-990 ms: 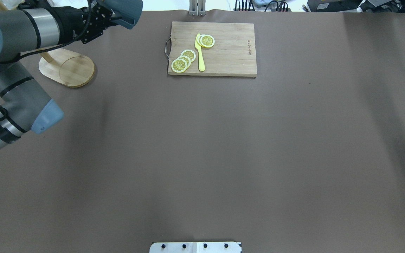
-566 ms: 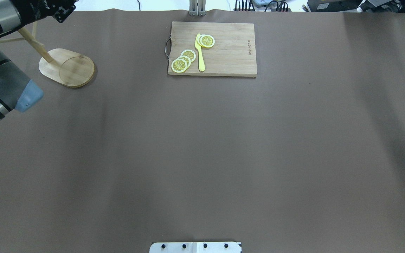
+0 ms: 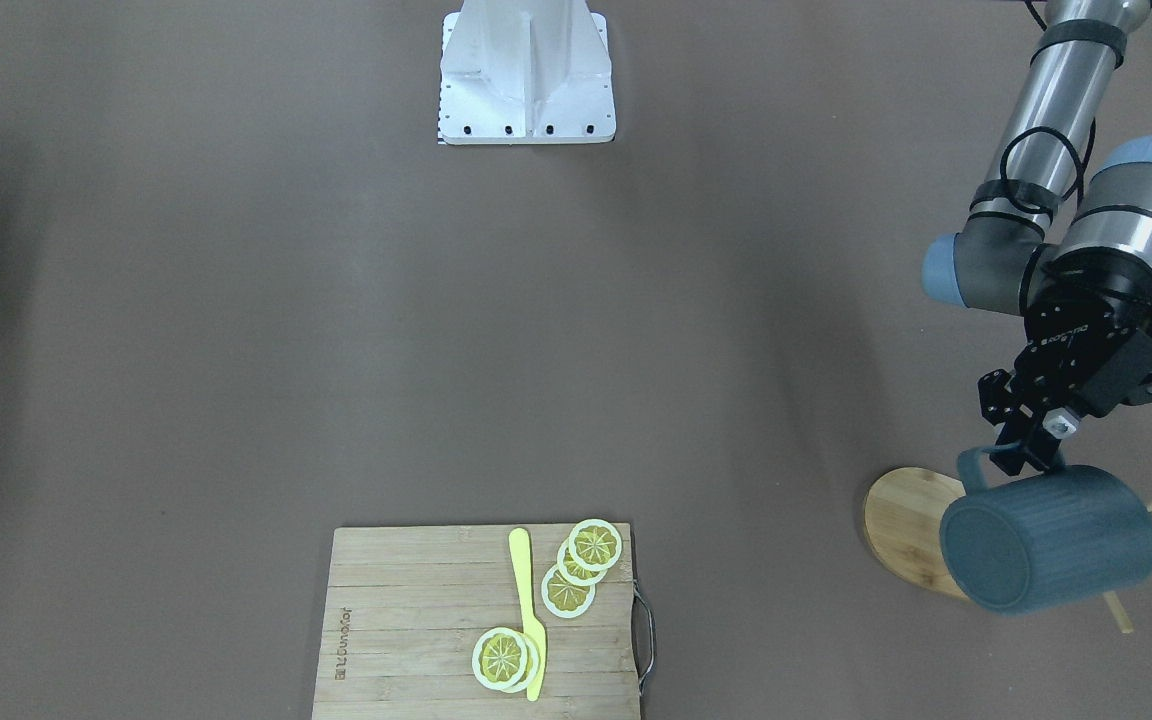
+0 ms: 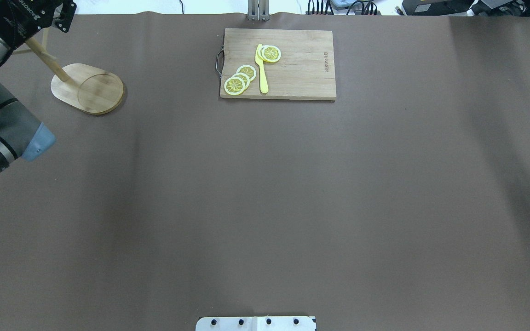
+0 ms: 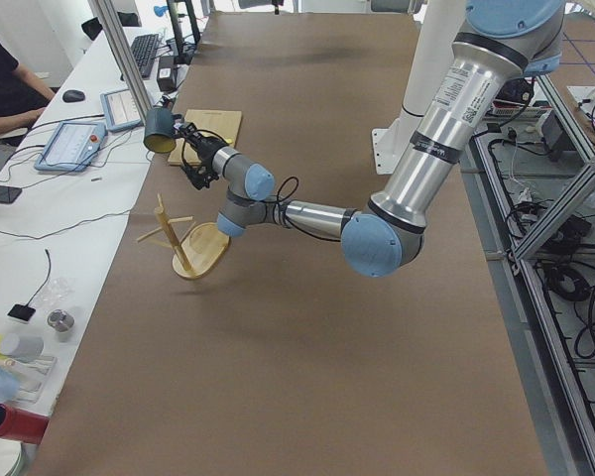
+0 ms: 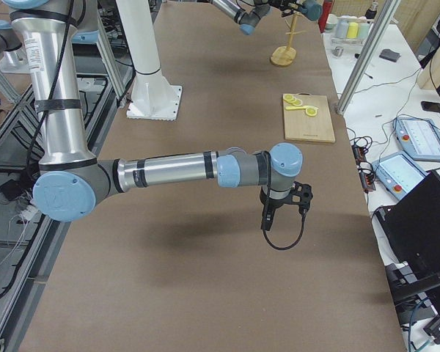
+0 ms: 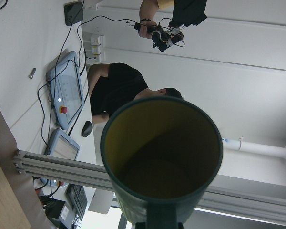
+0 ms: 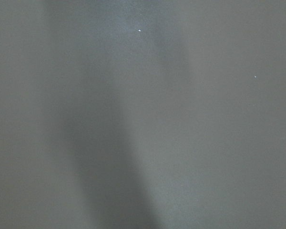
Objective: Hang cup on storage rack
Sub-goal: 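Slide the mug handle onto a rack peg with the left gripper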
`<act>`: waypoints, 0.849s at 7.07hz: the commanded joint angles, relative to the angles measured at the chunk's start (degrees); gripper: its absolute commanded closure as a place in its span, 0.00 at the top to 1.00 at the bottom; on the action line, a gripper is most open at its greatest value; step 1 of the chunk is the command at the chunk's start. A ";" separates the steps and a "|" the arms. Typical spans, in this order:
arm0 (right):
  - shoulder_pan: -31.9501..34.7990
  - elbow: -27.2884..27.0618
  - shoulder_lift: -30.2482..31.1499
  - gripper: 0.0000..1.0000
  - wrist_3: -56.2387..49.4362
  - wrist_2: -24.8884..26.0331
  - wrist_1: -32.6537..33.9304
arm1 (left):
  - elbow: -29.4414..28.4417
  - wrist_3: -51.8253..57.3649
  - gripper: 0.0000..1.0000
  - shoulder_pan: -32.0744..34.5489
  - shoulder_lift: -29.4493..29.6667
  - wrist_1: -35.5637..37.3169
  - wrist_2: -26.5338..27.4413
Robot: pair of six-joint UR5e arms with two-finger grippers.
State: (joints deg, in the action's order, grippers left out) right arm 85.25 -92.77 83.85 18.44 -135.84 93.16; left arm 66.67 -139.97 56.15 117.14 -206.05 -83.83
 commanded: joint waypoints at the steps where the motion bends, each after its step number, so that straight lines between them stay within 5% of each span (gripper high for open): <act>1: 0.00 0.23 -0.27 1.00 -0.07 0.05 0.00 | 0.03 -0.74 0.00 -2.71 -1.21 -4.79 3.84; 6: 0.00 0.58 -0.27 1.00 -0.07 0.05 0.00 | -0.49 -6.45 0.00 -3.59 -4.20 -4.80 9.02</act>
State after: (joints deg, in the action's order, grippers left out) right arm 85.25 -92.22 83.59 18.37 -135.79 93.16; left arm 66.35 -145.40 52.85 113.44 -210.91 -76.55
